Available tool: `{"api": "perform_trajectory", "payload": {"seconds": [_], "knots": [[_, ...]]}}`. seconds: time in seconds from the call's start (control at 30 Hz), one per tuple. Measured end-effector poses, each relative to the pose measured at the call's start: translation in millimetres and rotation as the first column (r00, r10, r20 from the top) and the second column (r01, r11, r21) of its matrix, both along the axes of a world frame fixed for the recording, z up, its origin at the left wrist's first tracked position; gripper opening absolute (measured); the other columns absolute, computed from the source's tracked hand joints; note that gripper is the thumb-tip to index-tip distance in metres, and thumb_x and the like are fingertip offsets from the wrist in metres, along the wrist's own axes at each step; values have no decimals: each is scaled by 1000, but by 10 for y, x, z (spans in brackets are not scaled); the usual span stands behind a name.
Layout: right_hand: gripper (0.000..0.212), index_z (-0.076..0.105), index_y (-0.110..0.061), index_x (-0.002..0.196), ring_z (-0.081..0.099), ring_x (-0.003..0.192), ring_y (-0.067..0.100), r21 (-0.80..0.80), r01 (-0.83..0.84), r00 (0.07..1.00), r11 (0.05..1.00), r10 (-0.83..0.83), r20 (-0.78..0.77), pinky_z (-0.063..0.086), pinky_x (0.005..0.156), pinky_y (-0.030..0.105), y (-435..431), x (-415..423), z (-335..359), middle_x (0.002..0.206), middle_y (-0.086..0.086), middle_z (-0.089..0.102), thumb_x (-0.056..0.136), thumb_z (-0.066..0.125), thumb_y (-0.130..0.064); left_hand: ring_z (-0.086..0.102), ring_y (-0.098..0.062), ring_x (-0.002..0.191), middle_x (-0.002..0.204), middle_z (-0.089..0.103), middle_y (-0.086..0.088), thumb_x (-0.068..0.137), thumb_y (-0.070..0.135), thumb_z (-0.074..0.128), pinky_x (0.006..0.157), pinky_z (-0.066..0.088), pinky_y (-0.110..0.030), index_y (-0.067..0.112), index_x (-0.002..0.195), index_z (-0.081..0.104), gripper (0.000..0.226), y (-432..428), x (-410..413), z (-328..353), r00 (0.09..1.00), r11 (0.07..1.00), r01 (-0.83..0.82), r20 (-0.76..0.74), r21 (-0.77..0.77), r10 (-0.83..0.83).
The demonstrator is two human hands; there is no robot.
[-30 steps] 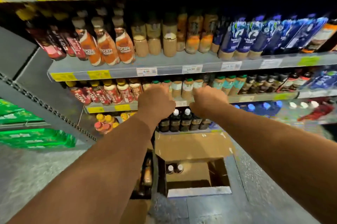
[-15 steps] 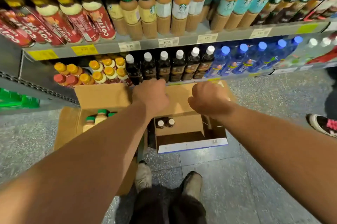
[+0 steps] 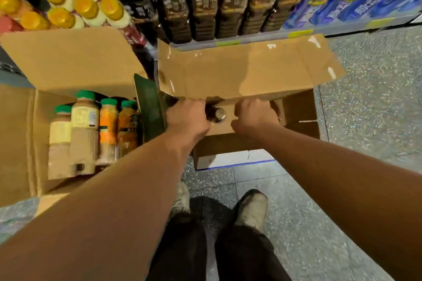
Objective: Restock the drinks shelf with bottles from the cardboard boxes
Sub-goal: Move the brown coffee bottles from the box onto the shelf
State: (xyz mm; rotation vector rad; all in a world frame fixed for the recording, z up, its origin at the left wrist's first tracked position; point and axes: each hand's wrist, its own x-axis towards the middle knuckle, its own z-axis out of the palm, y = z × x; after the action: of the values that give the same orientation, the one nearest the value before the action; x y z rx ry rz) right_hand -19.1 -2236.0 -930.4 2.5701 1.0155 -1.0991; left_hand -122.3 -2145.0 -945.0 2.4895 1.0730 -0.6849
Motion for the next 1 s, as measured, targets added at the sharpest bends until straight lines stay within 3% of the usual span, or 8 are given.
{"api": "perform_trajectory", "payload": {"seconds": [0.13,0.27,0.43,0.6,0.73,0.83,1.0], "knots": [[33,53,-16,123,57,101,22,24,110,992,994,-108,-66,47,80,29,-64,5,-681,119,9,58,91,59,-22,58,-24,97,102,60,-5,89,19,58,71,43,-34,23,106,58,17,-61,92,-511,995,999,23,-94,29,-20],[46,47,-18,130,55,114,25,92,182,975,979,-167,-144,46,90,32,-50,-31,-1153,128,8,55,87,65,-18,54,-23,105,111,58,-5,91,20,55,77,41,-33,19,112,56,21,-71,51,-886,985,984,131,-124,117,-117],[49,47,-21,131,56,110,29,142,190,969,971,-163,-185,36,76,27,-16,-38,-1519,124,8,54,85,64,-17,51,-25,110,111,62,-7,92,25,57,70,37,-33,16,117,55,27,-81,-25,-1171,982,967,143,-149,210,-113],[39,53,-24,127,58,102,27,203,171,980,964,-145,-138,35,72,26,13,-39,-1734,117,6,56,88,61,-23,52,-26,101,103,64,-5,94,27,52,66,34,-32,17,114,59,23,-63,-29,-1348,975,938,187,-173,291,-140],[27,59,-26,118,60,96,23,252,135,990,958,-120,-76,34,69,25,49,-29,-1826,114,2,62,91,58,-26,53,-26,100,100,65,-4,97,24,43,68,32,-33,17,111,60,23,-48,-34,-1398,978,935,187,-144,300,-149],[30,58,-28,121,60,97,23,273,107,994,956,-102,-33,33,69,24,18,-25,-1747,117,1,64,92,55,-26,55,-25,99,99,65,-4,98,22,42,69,32,-32,17,112,60,23,-31,-68,-1330,983,941,175,-107,289,-150],[27,59,-26,118,61,97,27,308,110,994,945,-107,-26,44,75,30,-19,9,-1229,110,6,66,93,52,-34,55,-24,102,105,64,-4,97,25,44,70,31,-31,15,113,58,24,-65,-61,-860,982,949,187,-89,256,-169]]}}
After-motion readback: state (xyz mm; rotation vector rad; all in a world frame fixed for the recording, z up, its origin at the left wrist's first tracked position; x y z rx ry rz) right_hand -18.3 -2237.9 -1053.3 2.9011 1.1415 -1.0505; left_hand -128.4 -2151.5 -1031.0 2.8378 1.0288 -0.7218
